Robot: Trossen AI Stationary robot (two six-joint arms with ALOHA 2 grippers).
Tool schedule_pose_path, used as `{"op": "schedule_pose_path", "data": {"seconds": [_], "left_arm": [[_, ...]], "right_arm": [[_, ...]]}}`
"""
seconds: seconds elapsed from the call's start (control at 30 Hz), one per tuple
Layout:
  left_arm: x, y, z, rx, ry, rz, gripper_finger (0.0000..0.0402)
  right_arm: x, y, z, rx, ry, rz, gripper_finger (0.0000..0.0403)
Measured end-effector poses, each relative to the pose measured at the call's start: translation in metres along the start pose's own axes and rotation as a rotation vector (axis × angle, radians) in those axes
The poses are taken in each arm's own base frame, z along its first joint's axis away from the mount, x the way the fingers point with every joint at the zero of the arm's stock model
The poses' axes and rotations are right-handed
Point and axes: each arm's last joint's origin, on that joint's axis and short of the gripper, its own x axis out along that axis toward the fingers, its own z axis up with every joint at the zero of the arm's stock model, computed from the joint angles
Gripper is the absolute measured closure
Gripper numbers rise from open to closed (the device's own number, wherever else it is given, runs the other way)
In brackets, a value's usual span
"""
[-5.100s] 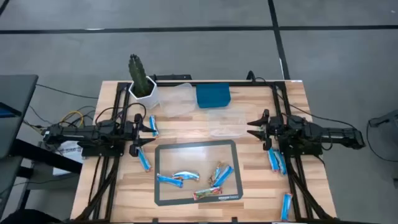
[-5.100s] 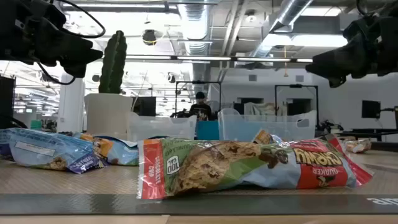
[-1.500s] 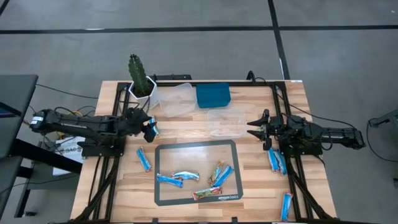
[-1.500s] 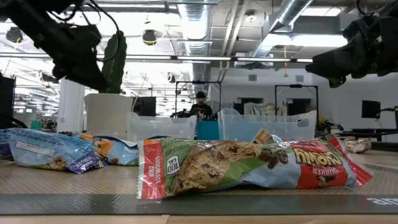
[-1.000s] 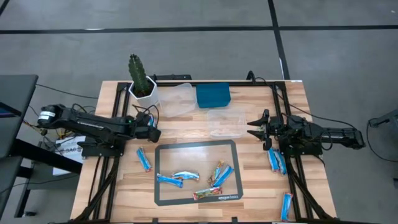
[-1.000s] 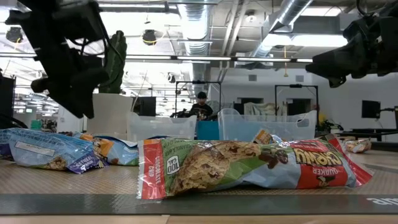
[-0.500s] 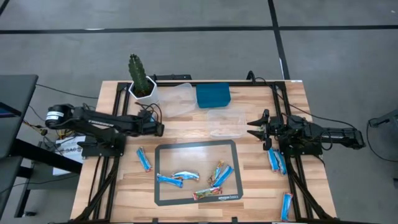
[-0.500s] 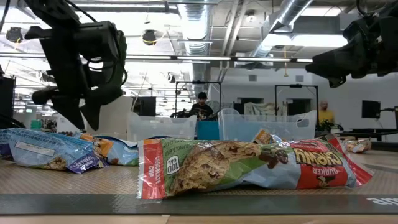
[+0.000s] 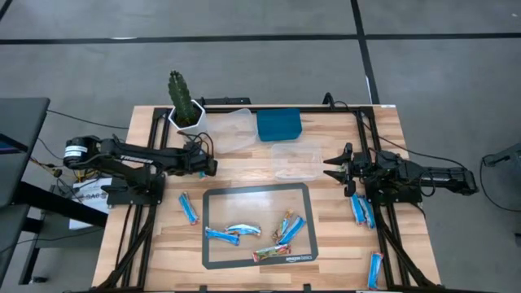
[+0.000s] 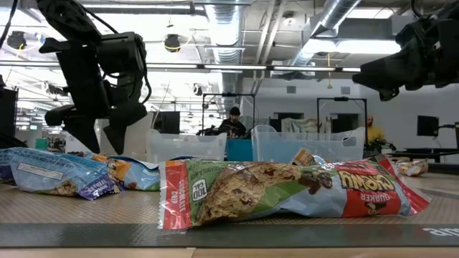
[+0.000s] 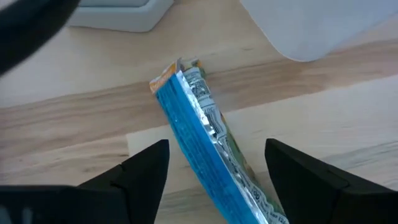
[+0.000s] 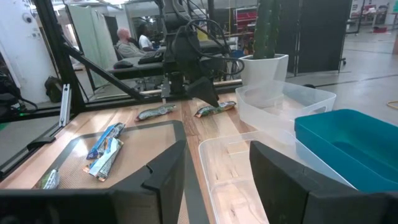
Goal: Pick and place Granola Bars by type
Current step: Put the yellow granola bar into the top transparent bin
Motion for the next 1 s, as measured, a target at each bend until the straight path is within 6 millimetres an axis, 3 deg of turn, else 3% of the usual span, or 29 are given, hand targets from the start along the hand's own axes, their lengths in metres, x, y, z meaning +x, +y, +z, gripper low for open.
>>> {"op": "schedule_pose_path", "data": {"seconds": [0.5, 1.0], "left_arm": [[0.023, -0.009, -0.003, 0.015, 0.059, 0.025, 0.0150], [0.021, -0.011, -0.007, 0.057, 0.082, -0.004, 0.0334]], "right_arm": [[0.000, 0.000, 0.000, 0.000, 0.000, 0.000, 0.0233], [0.000, 0.000, 0.000, 0.000, 0.001, 0.000, 0.0233]]}}
